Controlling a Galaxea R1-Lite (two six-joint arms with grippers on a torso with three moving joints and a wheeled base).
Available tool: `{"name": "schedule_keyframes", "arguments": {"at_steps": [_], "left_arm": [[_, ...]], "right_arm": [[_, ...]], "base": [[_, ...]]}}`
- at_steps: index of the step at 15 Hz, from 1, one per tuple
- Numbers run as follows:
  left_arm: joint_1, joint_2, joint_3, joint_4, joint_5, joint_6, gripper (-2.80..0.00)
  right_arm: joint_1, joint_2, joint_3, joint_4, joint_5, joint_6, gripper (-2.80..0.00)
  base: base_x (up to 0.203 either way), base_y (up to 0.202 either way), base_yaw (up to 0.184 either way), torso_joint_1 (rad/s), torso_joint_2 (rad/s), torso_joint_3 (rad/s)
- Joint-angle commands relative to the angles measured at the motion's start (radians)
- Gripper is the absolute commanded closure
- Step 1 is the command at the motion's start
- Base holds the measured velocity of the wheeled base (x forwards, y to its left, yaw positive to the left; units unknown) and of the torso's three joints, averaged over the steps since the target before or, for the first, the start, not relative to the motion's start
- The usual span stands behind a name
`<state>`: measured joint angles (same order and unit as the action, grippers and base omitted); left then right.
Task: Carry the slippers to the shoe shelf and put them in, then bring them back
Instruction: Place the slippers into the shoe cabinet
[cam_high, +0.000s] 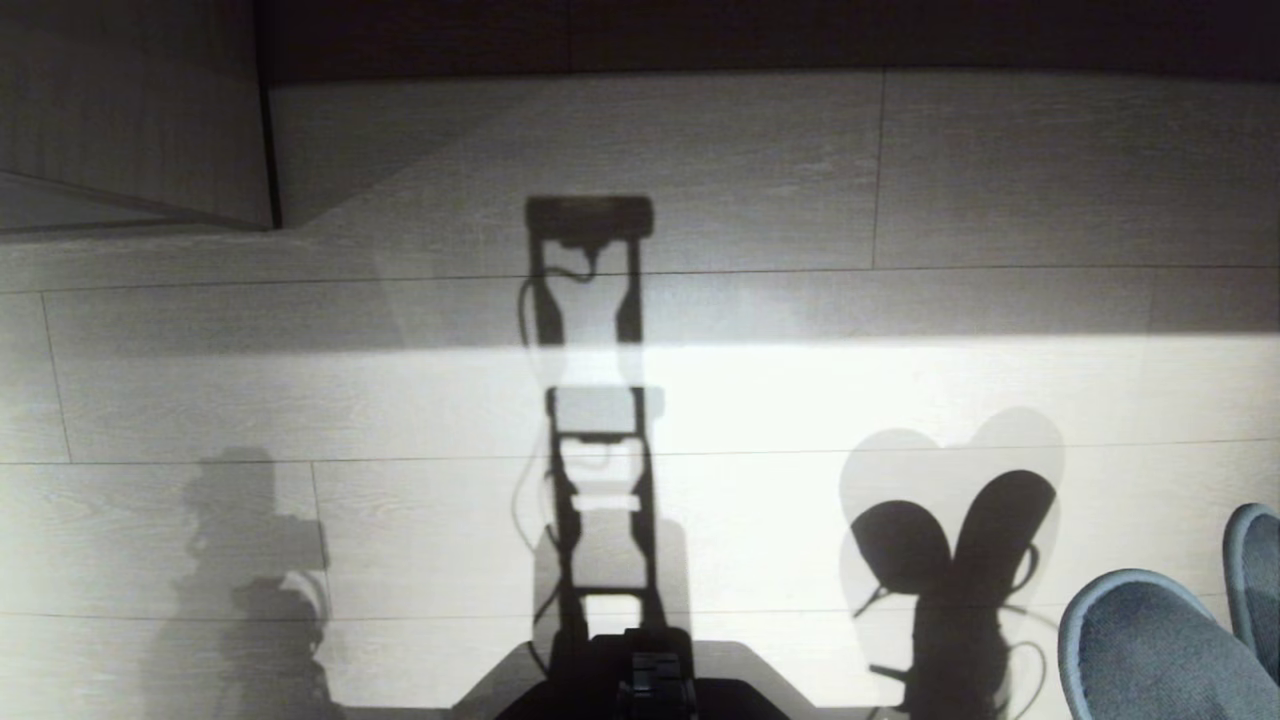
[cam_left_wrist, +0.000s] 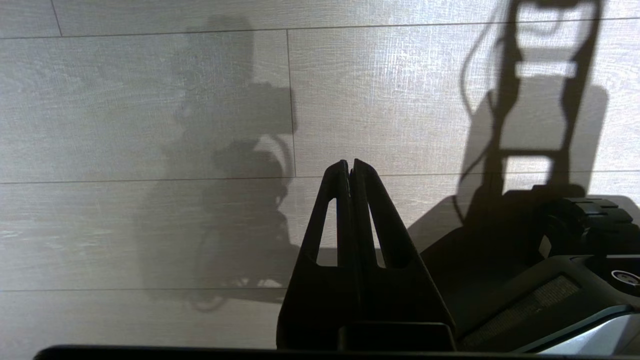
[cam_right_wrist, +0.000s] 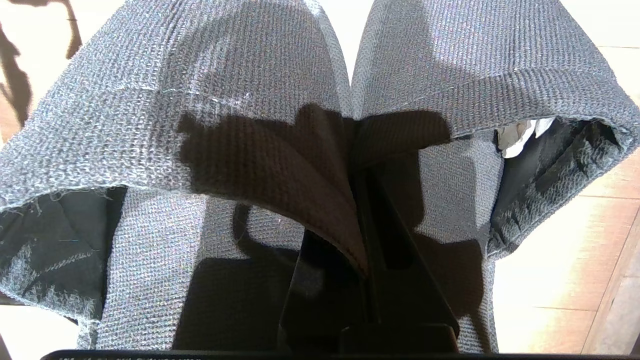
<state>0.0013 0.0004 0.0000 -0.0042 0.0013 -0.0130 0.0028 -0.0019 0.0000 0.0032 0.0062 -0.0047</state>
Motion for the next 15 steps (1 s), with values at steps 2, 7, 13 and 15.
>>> {"name": "schedule_keyframes", "arguments": {"at_steps": [2,7,13,15], "left_arm": [[0.0,0.0,0.0,-0.002,0.0,-0.001,0.0],[0.0,0.0,0.0,0.0,0.0,-0.001,0.0],[0.0,0.0,0.0,0.0,0.0,-0.001,0.0],[0.0,0.0,0.0,0.0,0.0,-0.001,0.0]], "right_arm": [[0.0,0.003,0.0,0.001,-0.006,0.003,0.0],[0.0,0.002,0.0,0.0,-0.006,0.003,0.0],[0.0,0.002,0.0,0.001,-0.006,0.003,0.0],[0.0,0.002,0.0,0.001,-0.006,0.003,0.0]], "base": [[0.0,0.0,0.0,0.0,0.0,0.0],[0.0,0.0,0.0,0.0,0.0,0.0],[0.0,0.0,0.0,0.0,0.0,0.0],[0.0,0.0,0.0,0.0,0.0,0.0]]}}
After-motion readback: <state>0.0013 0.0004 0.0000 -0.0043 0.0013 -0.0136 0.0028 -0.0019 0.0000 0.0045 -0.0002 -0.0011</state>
